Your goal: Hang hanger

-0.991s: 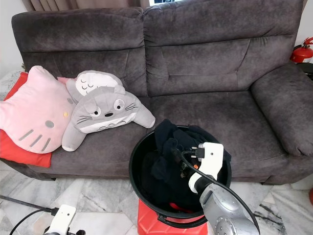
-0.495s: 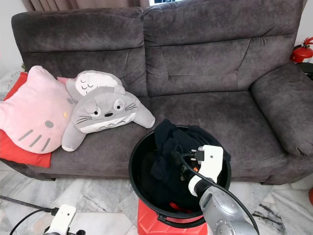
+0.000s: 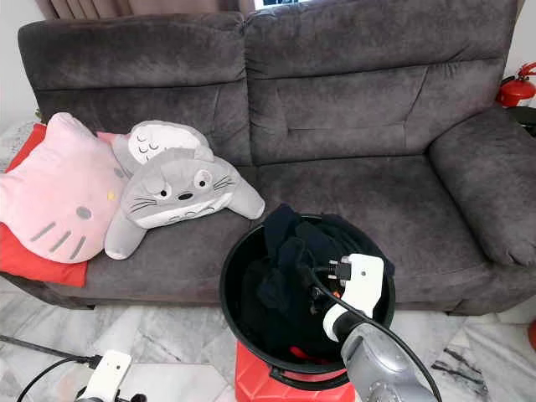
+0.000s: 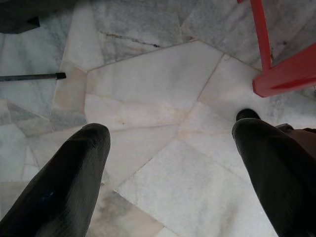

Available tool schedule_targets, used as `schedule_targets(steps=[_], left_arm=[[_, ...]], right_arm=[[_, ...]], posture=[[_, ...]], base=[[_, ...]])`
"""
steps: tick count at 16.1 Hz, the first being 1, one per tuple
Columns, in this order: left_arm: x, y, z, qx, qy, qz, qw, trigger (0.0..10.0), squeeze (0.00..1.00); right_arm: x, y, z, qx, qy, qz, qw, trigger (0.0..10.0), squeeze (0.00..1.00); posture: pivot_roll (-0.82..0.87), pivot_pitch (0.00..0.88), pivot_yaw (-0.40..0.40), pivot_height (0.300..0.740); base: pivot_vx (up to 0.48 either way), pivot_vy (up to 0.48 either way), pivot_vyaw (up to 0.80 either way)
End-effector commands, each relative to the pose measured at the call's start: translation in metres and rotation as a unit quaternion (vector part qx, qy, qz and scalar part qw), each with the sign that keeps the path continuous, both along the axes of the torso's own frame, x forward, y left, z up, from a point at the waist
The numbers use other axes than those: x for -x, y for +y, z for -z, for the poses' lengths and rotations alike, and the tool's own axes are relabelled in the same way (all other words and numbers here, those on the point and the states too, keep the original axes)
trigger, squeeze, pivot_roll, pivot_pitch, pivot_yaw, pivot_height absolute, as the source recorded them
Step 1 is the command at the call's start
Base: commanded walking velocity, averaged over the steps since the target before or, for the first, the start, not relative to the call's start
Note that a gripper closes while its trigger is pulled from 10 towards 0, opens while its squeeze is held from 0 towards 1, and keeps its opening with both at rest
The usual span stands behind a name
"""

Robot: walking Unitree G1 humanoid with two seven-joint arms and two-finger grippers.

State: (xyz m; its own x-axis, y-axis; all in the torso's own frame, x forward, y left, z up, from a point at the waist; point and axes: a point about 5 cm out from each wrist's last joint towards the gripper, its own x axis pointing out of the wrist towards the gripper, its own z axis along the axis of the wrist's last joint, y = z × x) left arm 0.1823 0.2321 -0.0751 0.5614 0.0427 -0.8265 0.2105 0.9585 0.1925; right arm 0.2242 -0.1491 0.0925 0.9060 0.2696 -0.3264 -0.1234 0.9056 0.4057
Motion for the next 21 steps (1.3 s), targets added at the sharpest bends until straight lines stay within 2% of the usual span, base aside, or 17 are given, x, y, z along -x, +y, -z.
schedule_targets(steps=[1,8,18,21], left_arm=[[0.001,0.007,-0.001,-0.014,0.004,0.005,1.000,10.0,0.00],[0.001,0.007,-0.001,-0.016,0.005,0.006,1.000,10.0,0.00],[0.002,0.009,-0.001,-0.019,0.006,0.002,1.000,10.0,0.00],[0.002,0.008,-0.001,-0.017,0.004,0.002,1.000,10.0,0.00]], right_arm=[[0.002,0.001,0.004,-0.008,0.011,0.004,1.000,10.0,0.00],[0.005,-0.012,0.007,-0.027,0.016,0.065,0.997,10.0,0.00],[0.001,0.007,0.013,-0.047,0.021,-0.009,0.999,10.0,0.00],[0.000,0.005,0.012,-0.049,0.017,-0.008,0.999,10.0,0.00]], posture=[[-0.17,0.000,0.121,0.740],[-0.17,0.000,0.123,0.740],[-0.16,0.000,0.122,0.740],[-0.16,0.000,0.118,0.740]], base=[[0.000,0.000,0.00],[0.000,0.000,0.00],[0.000,0.000,0.00],[0.000,0.000,0.00]])
